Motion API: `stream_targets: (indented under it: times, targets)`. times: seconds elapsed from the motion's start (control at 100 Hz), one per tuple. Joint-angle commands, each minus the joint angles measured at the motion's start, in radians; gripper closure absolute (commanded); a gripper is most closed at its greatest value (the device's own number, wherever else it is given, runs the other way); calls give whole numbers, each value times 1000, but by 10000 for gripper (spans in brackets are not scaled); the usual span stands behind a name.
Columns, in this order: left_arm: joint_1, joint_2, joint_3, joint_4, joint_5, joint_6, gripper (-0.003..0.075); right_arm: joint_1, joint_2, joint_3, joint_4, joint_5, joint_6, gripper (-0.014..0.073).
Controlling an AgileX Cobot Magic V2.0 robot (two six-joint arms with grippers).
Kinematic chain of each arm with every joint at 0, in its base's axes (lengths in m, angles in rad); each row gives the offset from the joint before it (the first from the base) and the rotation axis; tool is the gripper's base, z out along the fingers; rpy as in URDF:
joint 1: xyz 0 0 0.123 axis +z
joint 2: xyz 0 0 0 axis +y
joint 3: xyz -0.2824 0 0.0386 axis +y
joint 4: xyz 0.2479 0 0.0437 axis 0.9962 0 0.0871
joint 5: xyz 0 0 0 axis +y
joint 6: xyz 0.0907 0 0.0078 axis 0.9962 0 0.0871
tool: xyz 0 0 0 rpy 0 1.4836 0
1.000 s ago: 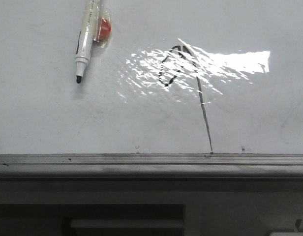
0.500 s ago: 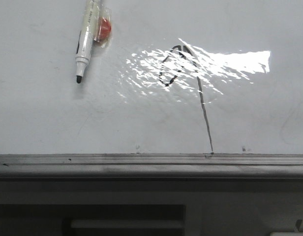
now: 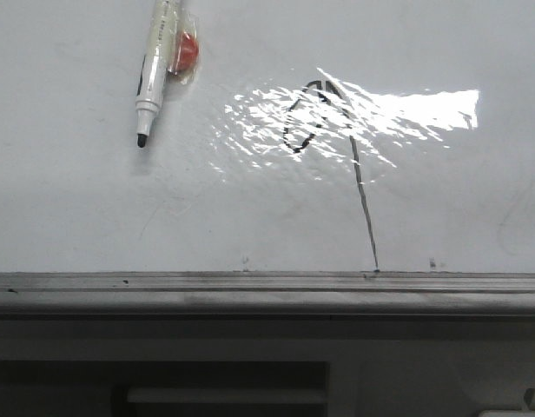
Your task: Write number 9 on whiteboard
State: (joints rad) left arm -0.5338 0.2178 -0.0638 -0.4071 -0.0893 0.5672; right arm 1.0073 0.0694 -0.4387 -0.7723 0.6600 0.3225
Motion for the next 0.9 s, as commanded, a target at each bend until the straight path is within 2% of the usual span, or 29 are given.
stream_targets:
  times: [0.0,0.18,0.28,0.46,0.62,0.89]
  targets:
    - [113,-50,5,180,-49,-142,741,-5,11,-23,-44,-51,1,634]
    - [283,-136,82,335,-39,-429,741,-5,11,-23,-44,-51,1,634]
    - [338,-164,82,394,89,-535,741,-5,11,-23,-44,-51,1,634]
    - [402,-187,82,407,342,-538,741,-5,11,-23,-44,-49,1,634]
    - [435,-243,84,407,366,-538,741,-5,11,-23,-44,-49,1,634]
    - [435,-248,84,407,362,-538,741,-5,11,-23,-44,-45,1,634]
